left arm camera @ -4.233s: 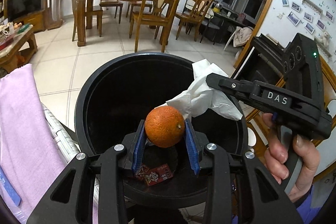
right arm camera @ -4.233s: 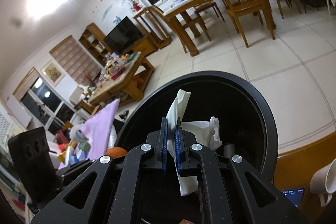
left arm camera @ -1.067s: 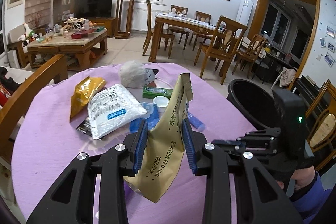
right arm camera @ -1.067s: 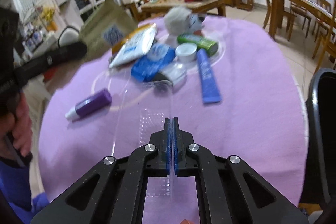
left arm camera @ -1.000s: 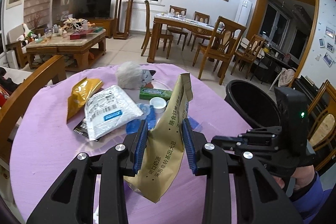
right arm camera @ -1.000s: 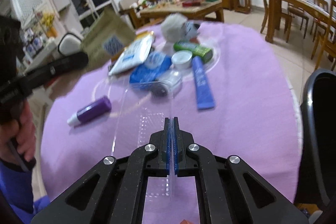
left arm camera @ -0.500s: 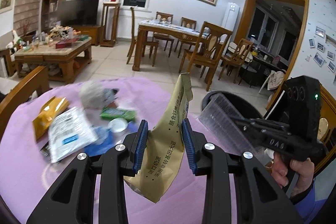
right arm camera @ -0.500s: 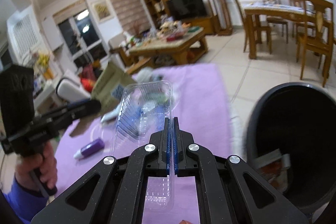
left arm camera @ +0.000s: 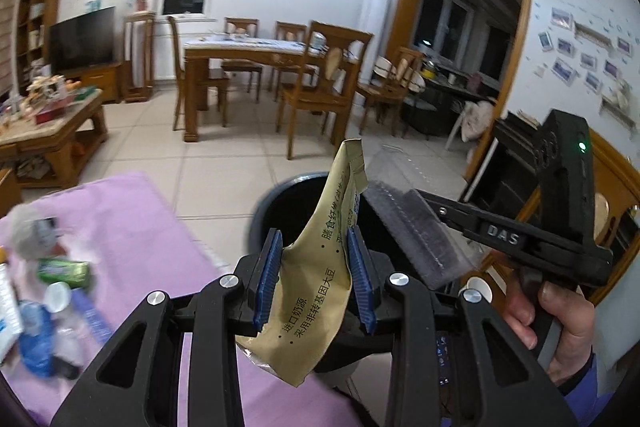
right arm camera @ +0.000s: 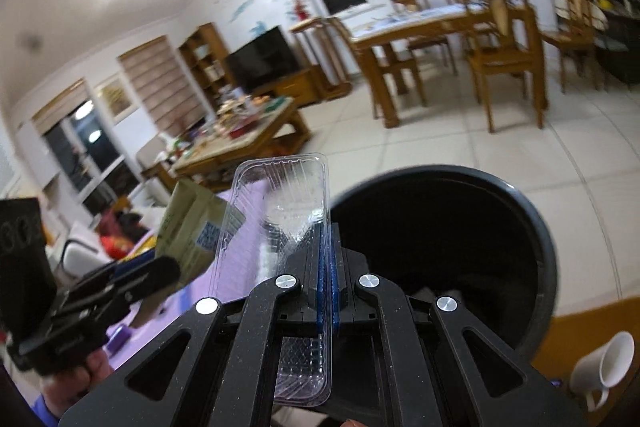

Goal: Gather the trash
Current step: 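Carry the bag and cup over the bin and open both tools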

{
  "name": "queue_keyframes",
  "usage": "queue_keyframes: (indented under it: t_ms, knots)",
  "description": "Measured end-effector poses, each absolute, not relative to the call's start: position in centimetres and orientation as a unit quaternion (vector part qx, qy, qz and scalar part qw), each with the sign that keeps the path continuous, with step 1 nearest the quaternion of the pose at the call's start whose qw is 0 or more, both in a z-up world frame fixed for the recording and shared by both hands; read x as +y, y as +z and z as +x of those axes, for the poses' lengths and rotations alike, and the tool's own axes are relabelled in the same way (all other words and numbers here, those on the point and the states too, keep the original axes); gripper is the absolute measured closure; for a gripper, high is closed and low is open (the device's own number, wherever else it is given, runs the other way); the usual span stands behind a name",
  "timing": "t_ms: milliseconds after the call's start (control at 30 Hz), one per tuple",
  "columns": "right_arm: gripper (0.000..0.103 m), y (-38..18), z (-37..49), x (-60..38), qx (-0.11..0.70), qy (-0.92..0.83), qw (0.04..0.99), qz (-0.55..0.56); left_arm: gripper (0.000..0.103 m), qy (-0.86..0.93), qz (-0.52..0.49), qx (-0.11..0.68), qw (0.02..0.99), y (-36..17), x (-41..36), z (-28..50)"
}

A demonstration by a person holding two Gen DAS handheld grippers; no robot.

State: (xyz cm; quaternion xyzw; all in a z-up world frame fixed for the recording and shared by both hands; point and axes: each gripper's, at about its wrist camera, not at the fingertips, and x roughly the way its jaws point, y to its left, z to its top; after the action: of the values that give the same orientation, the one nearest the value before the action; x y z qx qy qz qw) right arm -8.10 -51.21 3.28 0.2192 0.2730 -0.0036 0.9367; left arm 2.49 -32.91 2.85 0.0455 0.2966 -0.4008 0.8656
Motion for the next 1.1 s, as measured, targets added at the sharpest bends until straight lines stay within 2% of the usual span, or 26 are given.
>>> queue_keyframes:
  t_ms: [233, 467, 567, 633, 667, 700, 733, 767, 800, 1000, 1100]
  knots:
    - [0.100, -0.5, -7.9, -55.5, 0.289, -0.035, 0.924, 0.246, 0.070, -0.414, 0.076, 0.312, 0.852, 0.5, -37.5, 2.5]
    - [0.100, -2.9, -7.0, -56.8, 0.296, -0.044, 0.918, 0.260, 0.069, -0.413, 0.088, 0.320, 0.848, -0.6, -38.6, 3.1]
    - [0.099, -3.5, -6.9, -57.0, 0.298, -0.044, 0.916, 0.266, 0.066, -0.412, 0.094, 0.325, 0.846, -0.9, -38.9, 3.0]
    - [0.089, -3.8, -6.2, -57.2, 0.300, -0.046, 0.915, 0.267, 0.065, -0.410, 0.100, 0.325, 0.846, -1.0, -39.1, 2.9]
    - [0.078, -3.9, -6.1, -57.3, 0.300, -0.046, 0.914, 0.267, 0.062, -0.408, 0.105, 0.323, 0.848, -0.9, -39.2, 2.8]
    - [0.064, -3.9, -6.1, -57.2, 0.300, -0.046, 0.914, 0.269, 0.052, -0.406, 0.107, 0.321, 0.849, -0.9, -39.2, 2.7]
    - [0.057, -3.8, -6.0, -57.2, 0.299, -0.046, 0.914, 0.270, 0.045, -0.404, 0.108, 0.320, 0.850, -0.7, -39.2, 2.7]
    - [0.052, -3.7, -6.1, -57.0, 0.296, -0.046, 0.914, 0.272, 0.032, -0.404, 0.105, 0.317, 0.852, -0.5, -39.1, 2.6]
    - [0.052, -3.5, -6.1, -56.8, 0.295, -0.047, 0.915, 0.270, 0.029, -0.403, 0.102, 0.312, 0.854, -0.2, -38.7, 2.6]
    - [0.052, -2.2, -6.5, -55.4, 0.291, -0.047, 0.920, 0.260, 0.029, -0.409, 0.098, 0.300, 0.856, 1.5, -37.2, 1.9]
    - [0.046, -1.4, -6.1, -54.0, 0.289, -0.041, 0.922, 0.253, 0.029, -0.400, 0.085, 0.301, 0.861, 2.1, -34.9, 2.0]
